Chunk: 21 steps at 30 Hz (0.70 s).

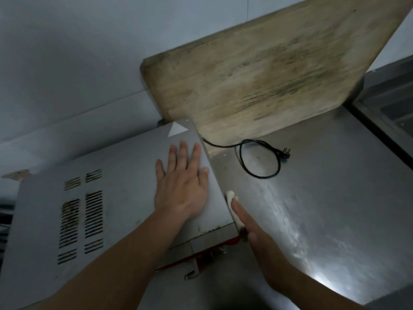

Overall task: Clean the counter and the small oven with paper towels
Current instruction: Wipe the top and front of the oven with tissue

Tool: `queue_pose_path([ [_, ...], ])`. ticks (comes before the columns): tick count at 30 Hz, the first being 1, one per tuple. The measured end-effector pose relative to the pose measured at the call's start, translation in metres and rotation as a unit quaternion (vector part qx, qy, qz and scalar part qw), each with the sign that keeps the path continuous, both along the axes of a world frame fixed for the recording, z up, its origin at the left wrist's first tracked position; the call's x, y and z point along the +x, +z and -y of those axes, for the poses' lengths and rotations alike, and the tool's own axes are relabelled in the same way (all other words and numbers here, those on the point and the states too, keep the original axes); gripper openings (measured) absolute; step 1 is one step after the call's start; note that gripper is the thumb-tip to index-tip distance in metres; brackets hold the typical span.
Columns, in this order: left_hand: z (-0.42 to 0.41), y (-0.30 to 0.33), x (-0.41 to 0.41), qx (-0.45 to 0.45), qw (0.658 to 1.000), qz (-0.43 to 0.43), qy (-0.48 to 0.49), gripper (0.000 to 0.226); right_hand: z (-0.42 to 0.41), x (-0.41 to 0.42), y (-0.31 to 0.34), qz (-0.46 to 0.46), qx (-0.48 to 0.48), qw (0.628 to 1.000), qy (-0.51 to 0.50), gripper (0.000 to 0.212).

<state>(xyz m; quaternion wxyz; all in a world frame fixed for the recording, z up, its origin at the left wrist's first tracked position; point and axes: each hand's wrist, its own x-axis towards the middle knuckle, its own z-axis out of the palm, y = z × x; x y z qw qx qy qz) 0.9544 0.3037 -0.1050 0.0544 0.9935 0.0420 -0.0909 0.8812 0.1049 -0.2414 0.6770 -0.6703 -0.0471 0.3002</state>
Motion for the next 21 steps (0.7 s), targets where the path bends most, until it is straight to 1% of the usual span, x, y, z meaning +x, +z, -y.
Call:
queue_pose_path([
  [1,0.000,0.000,0.000,-0.001,1.000,0.000,0.001,0.061,0.003,-0.005,-0.005,0.017,-0.015,1.000,-0.001,0.040],
  [2,-0.001,0.000,0.000,-0.001,1.000,-0.001,0.001,0.061,0.001,-0.006,0.006,0.043,-0.012,0.999,-0.002,0.046],
  [3,-0.001,0.000,0.001,0.000,1.000,-0.001,0.001,0.061,-0.003,-0.002,0.025,0.054,0.001,0.998,-0.026,0.054],
  [4,-0.001,-0.001,0.001,0.000,1.000,0.000,0.000,0.061,-0.011,0.007,0.039,0.062,-0.011,0.997,-0.036,0.055],
  [5,-0.001,-0.001,0.001,0.001,1.000,0.002,0.001,0.062,-0.016,0.015,0.055,0.049,0.014,0.998,-0.035,0.049],
  [6,-0.001,-0.001,0.001,0.001,1.000,0.003,0.003,0.062,-0.022,0.027,0.060,0.068,0.029,0.997,-0.035,0.045],
  [7,-0.001,-0.001,0.001,0.000,1.000,0.003,0.003,0.062,-0.028,0.042,0.071,0.092,0.044,0.994,-0.028,0.051],
  [8,0.000,-0.001,0.001,-0.001,1.000,0.004,0.003,0.062,-0.035,0.062,0.076,0.117,0.031,0.992,-0.018,0.067],
  [9,0.001,-0.001,0.001,-0.002,1.000,0.005,0.003,0.062,-0.042,0.083,0.078,0.124,0.025,0.992,-0.014,0.081],
  [10,0.000,-0.001,0.001,-0.003,1.000,0.007,0.003,0.062,-0.050,0.103,0.080,0.115,0.026,0.993,-0.016,0.085],
  [11,0.000,-0.001,0.001,-0.005,1.000,0.009,0.002,0.062,-0.060,0.124,0.082,0.106,0.040,0.993,-0.012,0.080],
  [13,0.000,-0.001,0.002,-0.008,1.000,0.009,0.001,0.063,-0.075,0.159,0.085,0.084,0.072,0.994,-0.016,0.058],
  [14,0.000,-0.001,0.003,-0.011,1.000,0.009,0.001,0.063,-0.080,0.172,0.088,0.070,0.079,0.994,-0.018,0.051],
  [16,0.000,-0.002,0.002,-0.012,1.000,0.011,0.001,0.063,-0.088,0.189,0.082,0.066,0.068,0.995,-0.012,0.045],
  [17,0.000,-0.002,0.003,-0.011,1.000,0.012,0.000,0.064,-0.091,0.192,0.082,0.058,0.064,0.996,-0.011,0.047],
  [19,0.000,-0.002,0.003,-0.009,1.000,0.014,-0.002,0.065,-0.093,0.186,0.087,0.046,0.065,0.997,-0.027,0.059],
  [21,0.001,0.000,0.004,-0.005,1.000,0.012,-0.004,0.067,-0.085,0.169,0.089,0.067,0.066,0.995,-0.023,0.069],
])
